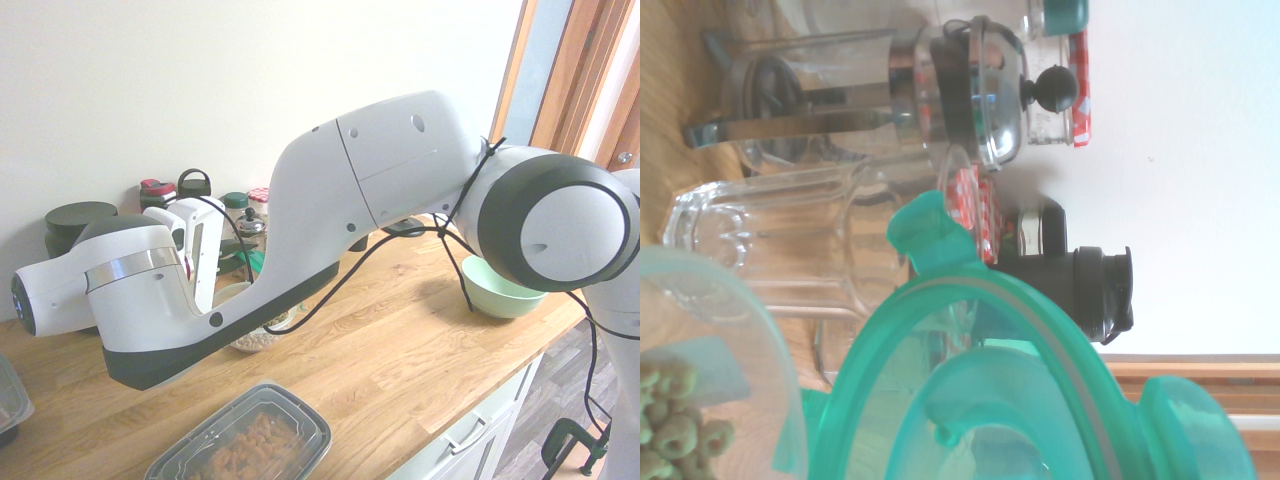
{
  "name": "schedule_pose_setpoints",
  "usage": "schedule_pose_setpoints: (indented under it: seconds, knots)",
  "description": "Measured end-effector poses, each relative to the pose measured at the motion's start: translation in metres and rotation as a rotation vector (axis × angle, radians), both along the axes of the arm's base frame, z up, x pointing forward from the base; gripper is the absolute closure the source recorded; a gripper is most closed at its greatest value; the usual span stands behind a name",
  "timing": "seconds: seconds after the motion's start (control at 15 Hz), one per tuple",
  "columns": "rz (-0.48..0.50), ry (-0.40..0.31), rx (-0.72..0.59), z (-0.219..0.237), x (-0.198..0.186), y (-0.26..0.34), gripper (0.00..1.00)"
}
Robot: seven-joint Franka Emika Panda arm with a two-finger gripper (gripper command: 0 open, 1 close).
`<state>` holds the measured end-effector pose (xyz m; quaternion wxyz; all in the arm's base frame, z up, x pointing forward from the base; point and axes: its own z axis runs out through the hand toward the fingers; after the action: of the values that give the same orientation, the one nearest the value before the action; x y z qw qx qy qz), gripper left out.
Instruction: Cover the lid of food container
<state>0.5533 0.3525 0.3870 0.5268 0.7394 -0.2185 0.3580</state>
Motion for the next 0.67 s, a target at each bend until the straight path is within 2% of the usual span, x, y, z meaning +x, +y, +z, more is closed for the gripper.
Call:
schedule_pose_setpoints:
  seconds: [0.67]
  knots:
    - [0.044,0.038,0.059,-0.01,-0.026,0.033,0.0]
